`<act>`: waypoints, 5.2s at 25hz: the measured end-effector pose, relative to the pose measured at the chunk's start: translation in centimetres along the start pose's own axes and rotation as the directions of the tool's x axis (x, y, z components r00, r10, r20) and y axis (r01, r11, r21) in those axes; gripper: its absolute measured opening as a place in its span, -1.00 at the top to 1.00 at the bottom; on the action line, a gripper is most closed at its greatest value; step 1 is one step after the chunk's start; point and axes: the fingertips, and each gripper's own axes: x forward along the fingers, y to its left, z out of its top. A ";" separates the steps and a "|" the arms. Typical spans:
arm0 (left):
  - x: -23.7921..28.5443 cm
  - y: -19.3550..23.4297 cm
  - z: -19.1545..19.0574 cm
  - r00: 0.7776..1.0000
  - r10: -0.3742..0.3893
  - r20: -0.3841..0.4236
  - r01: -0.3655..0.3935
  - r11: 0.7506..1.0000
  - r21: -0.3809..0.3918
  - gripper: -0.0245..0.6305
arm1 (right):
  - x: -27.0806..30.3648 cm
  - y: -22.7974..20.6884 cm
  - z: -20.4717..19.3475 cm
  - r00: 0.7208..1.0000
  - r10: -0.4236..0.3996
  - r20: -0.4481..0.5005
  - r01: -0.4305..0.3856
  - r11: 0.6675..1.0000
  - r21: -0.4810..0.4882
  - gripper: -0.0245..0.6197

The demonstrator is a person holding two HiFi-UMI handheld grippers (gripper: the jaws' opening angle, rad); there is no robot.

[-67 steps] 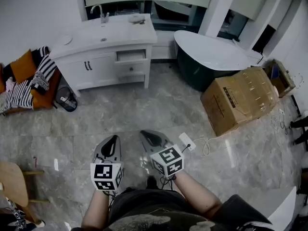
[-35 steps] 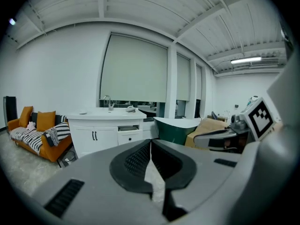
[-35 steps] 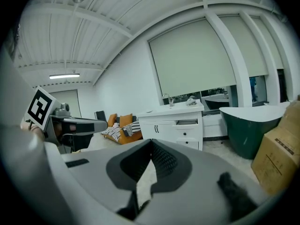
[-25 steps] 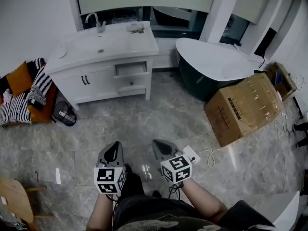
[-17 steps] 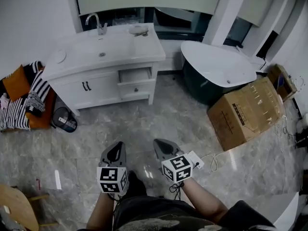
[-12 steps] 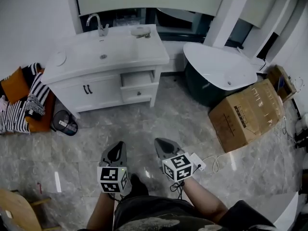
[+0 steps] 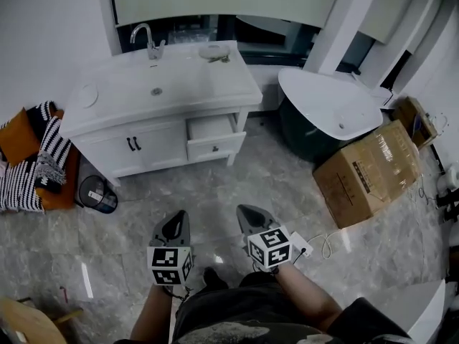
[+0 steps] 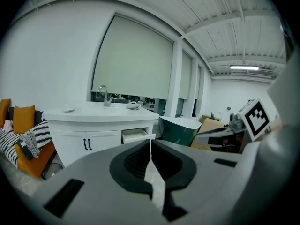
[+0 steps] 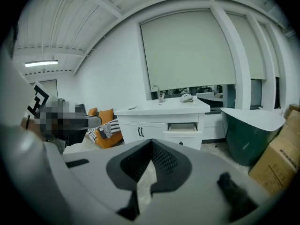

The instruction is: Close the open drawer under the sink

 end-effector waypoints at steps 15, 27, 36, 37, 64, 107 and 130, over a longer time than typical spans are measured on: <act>5.7 4.3 0.4 0.999 0.021 -0.039 -0.022 1.000 -0.014 0.86 | 6.5 -5.0 0.2 0.998 -0.052 -0.035 0.055 0.996 0.068 0.85; 17.6 8.2 0.8 0.990 0.071 -0.119 -0.075 0.997 -0.029 0.86 | 19.7 -11.8 1.0 0.995 0.029 -0.094 -0.020 0.996 0.089 0.85; 27.2 11.5 -1.3 0.973 0.112 -0.202 -0.128 0.989 -0.068 0.86 | 29.5 -18.2 -2.1 0.986 -0.010 -0.169 0.040 0.984 0.174 0.85; 27.9 11.8 -1.9 0.970 0.114 -0.215 -0.133 0.988 -0.075 0.86 | 30.5 -18.7 -2.7 0.983 -0.016 -0.181 0.049 0.982 0.181 0.84; 41.2 15.5 -14.9 0.914 0.166 -0.371 -0.257 0.944 -0.209 0.86 | 47.8 -23.6 -12.4 0.953 0.015 -0.303 0.031 0.989 0.147 0.49; 40.4 18.3 -12.7 0.920 0.200 -0.338 -0.289 0.928 -0.236 0.86 | 55.6 -26.7 -5.1 0.967 -0.013 -0.255 0.049 0.989 0.138 0.49; 18.1 11.0 -0.8 0.980 0.175 -0.098 -0.189 0.969 -0.161 0.86 | 28.0 -12.9 5.5 0.999 -0.019 -0.040 0.023 0.994 0.104 0.69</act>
